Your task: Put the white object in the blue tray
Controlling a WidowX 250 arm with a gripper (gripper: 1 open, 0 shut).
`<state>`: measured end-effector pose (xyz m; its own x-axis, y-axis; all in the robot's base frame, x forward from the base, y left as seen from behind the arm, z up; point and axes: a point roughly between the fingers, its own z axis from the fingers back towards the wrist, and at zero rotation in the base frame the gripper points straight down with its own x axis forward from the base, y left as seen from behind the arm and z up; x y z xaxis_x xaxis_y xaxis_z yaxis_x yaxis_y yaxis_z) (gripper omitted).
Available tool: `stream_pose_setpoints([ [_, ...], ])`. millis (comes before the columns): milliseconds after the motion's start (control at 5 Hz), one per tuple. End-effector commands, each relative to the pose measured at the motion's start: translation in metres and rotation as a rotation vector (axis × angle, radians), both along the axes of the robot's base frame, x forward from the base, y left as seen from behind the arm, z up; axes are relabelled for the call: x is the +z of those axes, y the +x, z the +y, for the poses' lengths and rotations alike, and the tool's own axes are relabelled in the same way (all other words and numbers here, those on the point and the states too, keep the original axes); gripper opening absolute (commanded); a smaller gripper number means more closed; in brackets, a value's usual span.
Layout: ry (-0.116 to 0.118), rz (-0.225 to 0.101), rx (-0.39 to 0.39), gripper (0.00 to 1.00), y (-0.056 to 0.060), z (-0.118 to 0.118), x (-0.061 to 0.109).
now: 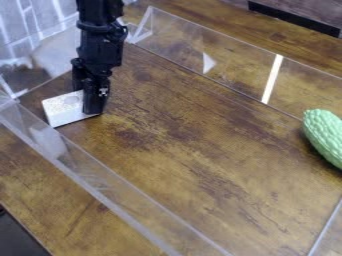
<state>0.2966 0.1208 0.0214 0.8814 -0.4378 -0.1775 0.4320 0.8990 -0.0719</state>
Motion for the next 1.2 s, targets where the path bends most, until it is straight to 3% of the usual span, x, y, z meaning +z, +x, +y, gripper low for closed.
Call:
stream_pose_setpoints([
  [0,0.008,-0.012,-0.009,0.0,0.0034,0.0055,0.0026],
  [800,-0.001,0.003,-0.045,0.0,0.0063,0.0059,-0.0021],
  [1000,0.0,0.007,-0.037,1.0,0.0064,0.013,-0.0026],
])
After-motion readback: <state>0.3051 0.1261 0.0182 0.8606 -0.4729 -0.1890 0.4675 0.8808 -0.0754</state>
